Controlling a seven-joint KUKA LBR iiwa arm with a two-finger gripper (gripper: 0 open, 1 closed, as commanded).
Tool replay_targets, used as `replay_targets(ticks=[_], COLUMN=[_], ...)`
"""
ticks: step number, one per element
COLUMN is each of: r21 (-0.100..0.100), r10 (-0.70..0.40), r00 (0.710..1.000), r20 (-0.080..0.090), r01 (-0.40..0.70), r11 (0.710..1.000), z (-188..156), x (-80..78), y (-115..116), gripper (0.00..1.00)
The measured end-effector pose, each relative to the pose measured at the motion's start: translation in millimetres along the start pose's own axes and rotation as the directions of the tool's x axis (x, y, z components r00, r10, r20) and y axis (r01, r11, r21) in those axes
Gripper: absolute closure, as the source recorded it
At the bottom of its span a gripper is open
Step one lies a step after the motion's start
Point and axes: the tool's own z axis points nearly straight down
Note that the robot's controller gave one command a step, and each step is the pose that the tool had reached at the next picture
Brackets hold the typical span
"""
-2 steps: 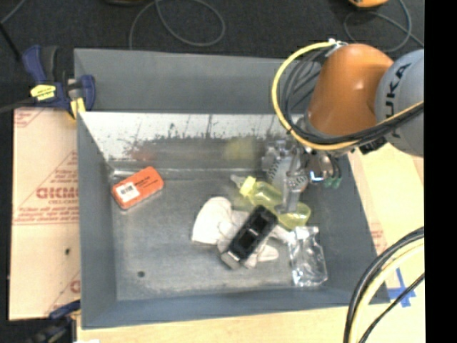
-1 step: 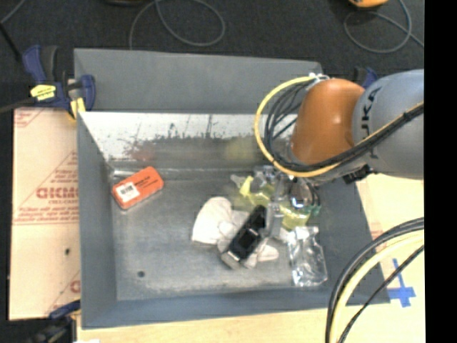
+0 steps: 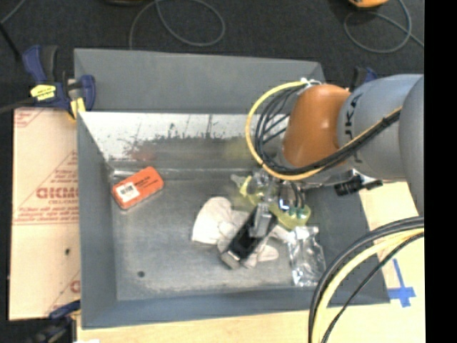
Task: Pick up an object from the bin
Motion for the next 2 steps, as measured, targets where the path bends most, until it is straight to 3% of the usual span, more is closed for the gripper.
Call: replay_targets(ticks=[1,2], r21=[0.001,0.022], r10=[0.15,-0.369], r00=[0.989,0.93], r20=[0.007,0.01], r01=[-0.15,0.368], r11=[0.989,0.929], z=[6,30], x=[3.4,23.0], y=[4,55], gripper=[0.0,1.0])
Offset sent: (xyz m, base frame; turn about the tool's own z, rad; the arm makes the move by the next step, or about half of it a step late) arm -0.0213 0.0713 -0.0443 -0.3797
